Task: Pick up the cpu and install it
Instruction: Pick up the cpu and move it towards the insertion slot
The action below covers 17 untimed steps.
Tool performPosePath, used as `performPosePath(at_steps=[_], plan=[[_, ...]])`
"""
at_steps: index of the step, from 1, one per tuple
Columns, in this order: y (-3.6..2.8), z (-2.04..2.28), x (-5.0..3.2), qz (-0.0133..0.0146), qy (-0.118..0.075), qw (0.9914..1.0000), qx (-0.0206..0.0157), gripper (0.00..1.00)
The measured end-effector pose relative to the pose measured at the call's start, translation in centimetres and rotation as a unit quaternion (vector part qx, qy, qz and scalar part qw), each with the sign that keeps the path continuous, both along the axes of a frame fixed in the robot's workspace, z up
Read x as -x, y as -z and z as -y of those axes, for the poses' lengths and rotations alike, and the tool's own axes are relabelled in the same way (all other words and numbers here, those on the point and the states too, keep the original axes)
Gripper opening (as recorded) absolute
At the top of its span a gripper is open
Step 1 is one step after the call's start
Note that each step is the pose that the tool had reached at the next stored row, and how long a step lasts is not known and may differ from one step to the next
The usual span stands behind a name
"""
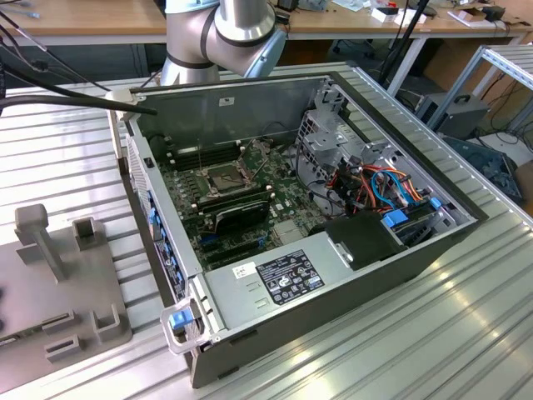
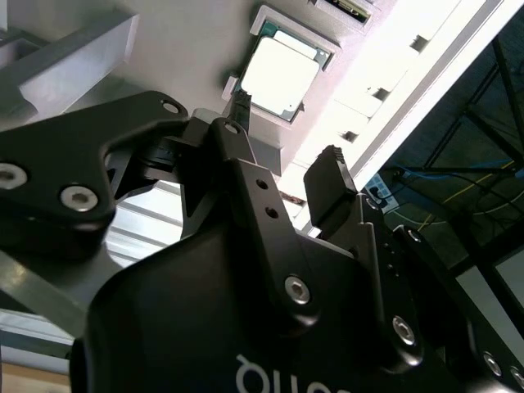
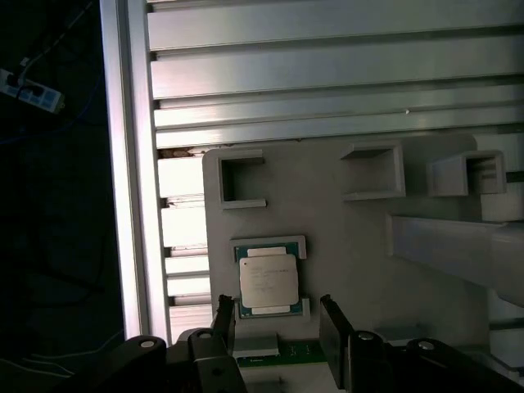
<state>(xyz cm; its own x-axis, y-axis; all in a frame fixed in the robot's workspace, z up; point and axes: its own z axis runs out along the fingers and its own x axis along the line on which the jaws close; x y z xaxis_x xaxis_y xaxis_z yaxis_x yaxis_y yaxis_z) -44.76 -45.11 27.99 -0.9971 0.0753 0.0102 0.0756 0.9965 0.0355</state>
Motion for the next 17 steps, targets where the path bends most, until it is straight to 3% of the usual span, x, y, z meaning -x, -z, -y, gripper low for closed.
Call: performPosePath(at_steps=[17], plan=[[0.32,0.00,0.00,0.0000,0.000,1.00000,0.0000,0.54]])
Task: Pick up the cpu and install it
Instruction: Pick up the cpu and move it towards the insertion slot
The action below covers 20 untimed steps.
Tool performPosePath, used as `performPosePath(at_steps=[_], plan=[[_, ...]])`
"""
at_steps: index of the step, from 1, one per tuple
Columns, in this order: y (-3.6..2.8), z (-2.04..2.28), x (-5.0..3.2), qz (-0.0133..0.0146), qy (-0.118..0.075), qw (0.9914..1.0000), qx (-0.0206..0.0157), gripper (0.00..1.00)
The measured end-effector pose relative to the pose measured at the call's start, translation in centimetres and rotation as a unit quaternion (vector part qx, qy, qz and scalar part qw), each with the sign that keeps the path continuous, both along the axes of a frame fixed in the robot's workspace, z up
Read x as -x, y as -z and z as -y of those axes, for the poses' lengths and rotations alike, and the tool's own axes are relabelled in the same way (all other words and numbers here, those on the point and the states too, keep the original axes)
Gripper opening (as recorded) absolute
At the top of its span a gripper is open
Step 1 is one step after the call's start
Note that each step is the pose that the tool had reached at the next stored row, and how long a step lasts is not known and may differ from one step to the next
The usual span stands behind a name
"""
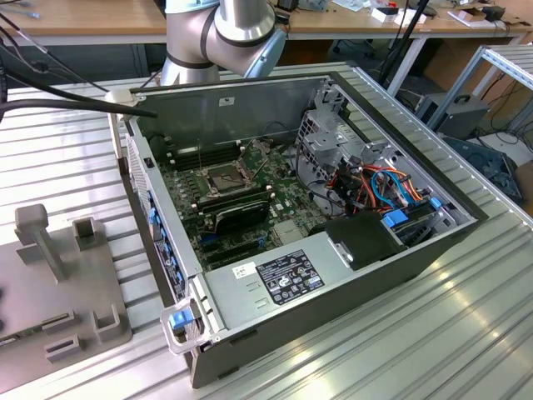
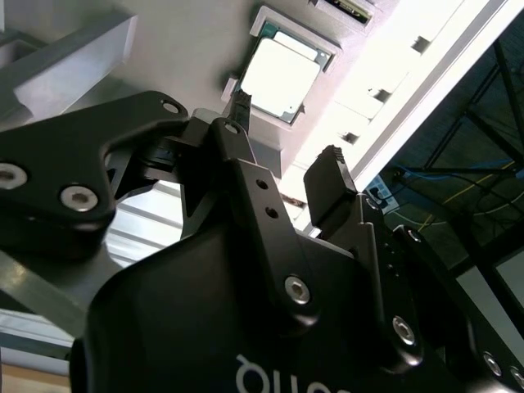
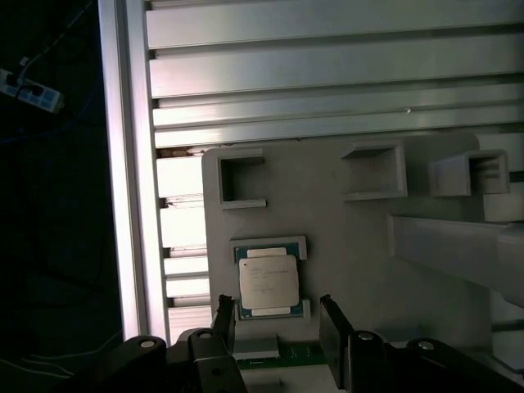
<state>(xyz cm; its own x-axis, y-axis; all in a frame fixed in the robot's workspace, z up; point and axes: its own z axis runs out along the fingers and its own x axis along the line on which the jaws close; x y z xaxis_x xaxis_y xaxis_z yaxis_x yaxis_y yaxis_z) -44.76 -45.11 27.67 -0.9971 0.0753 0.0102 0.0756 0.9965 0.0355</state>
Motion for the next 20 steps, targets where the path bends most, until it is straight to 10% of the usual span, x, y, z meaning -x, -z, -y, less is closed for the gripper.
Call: performPosePath(at_steps=[20], plan=[[0.63,0.00,0.00,0.0001,0.000,1.00000,-0.0001,0.54]])
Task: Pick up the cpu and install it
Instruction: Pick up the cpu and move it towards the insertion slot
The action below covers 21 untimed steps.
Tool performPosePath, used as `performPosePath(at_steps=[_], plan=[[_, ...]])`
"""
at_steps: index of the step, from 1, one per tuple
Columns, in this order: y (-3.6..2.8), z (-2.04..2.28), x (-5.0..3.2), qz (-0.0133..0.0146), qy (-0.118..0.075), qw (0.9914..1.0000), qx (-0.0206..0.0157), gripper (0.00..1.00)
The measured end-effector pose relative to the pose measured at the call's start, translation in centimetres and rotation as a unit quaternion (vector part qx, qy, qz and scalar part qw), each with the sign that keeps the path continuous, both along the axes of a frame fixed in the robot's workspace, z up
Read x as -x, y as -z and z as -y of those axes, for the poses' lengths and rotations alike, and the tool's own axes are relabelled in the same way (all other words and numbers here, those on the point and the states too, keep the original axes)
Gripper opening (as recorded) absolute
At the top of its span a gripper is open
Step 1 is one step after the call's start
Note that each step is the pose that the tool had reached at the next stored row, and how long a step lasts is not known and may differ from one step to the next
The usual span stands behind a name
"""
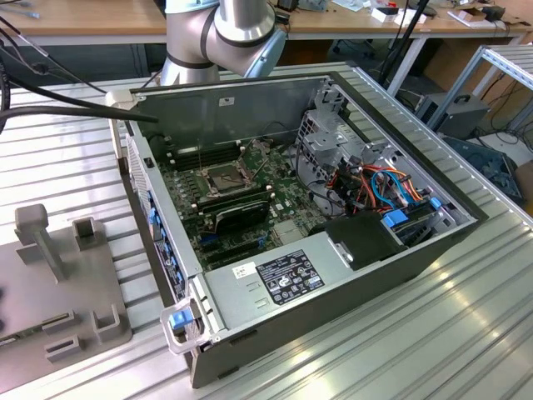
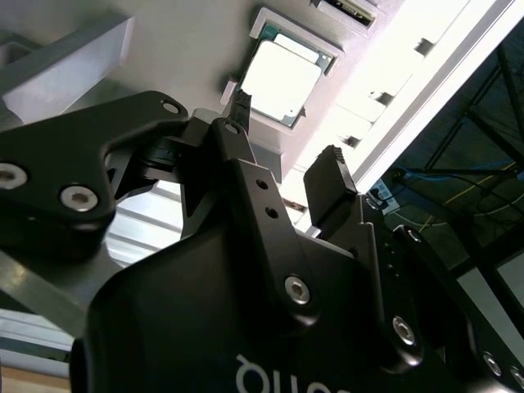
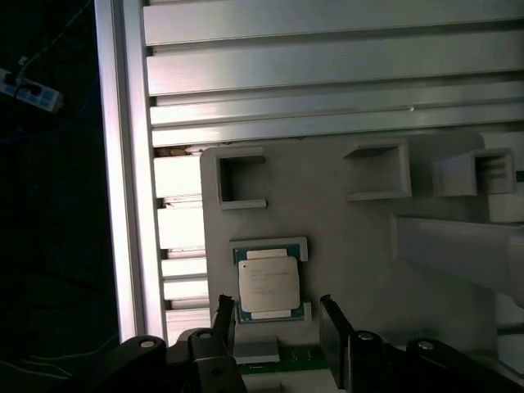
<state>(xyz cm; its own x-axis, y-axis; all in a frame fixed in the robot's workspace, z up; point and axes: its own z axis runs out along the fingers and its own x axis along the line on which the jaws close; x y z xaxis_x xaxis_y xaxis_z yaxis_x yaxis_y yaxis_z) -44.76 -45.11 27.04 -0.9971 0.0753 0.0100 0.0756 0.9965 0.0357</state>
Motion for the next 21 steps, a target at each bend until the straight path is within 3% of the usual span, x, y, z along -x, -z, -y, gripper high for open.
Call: performPosePath(at_steps=[12,18,19,21], plan=[[1.46,0.00,0.00,-0.0001,0.000,1.00000,0.0001,0.54],[2.51,0.00,0.00,-0.0001,0.000,1.00000,0.0001,0.54],[3.03,0.00,0.00,0.0000,0.000,1.00000,0.0000,0.54],[3.43,0.00,0.00,-0.0001,0.000,1.00000,0.0000,0.54]])
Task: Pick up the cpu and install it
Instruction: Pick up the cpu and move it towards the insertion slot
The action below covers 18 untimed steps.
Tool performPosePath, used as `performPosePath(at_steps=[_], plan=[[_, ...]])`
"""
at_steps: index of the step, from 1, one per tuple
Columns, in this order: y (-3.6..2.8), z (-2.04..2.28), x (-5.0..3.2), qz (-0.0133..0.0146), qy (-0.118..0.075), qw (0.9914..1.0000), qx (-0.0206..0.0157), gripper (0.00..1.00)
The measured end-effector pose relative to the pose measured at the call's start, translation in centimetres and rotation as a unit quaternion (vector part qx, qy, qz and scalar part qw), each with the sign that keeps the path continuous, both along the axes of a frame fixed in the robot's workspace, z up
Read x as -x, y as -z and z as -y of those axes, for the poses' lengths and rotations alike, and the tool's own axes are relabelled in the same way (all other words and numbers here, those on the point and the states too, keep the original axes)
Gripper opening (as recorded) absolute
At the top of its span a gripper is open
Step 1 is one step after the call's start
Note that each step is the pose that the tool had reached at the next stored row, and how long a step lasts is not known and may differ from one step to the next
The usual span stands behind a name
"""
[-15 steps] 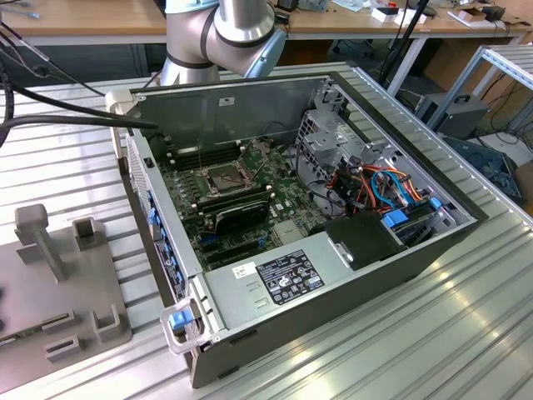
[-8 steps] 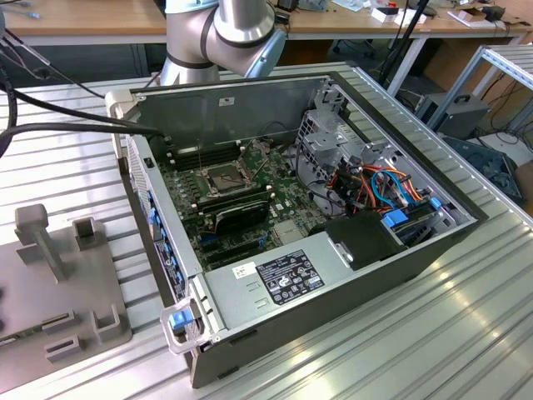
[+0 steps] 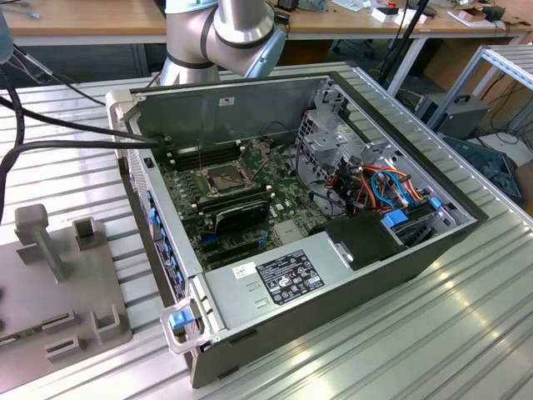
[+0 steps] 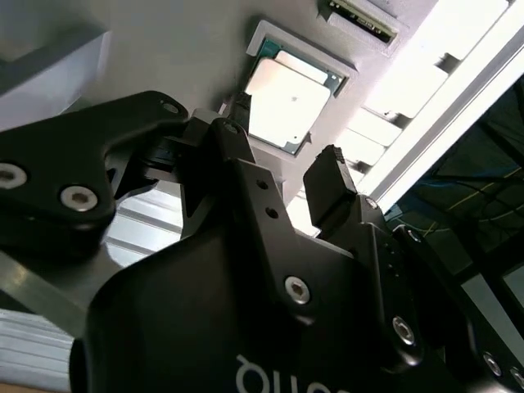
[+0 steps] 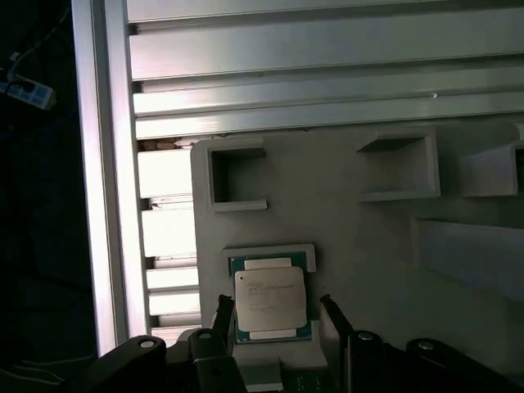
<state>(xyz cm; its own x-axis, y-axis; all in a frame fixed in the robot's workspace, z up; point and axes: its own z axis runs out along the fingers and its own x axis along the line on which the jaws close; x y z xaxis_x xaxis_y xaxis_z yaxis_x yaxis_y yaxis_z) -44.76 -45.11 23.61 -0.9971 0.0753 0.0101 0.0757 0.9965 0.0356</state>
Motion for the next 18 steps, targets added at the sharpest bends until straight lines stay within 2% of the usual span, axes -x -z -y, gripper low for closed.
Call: performPosePath(at_steps=[1,3,6,18], plan=[[1.57,0.00,0.00,0.0000,0.000,1.00000,0.0000,0.54],[2.03,0.00,0.00,0.0000,0.000,1.00000,0.0000,0.54],[2.31,0.00,0.00,0.0000,0.000,1.00000,0.0000,0.54],[2.42,0.00,0.00,0.0000,0.000,1.00000,0.0000,0.54]])
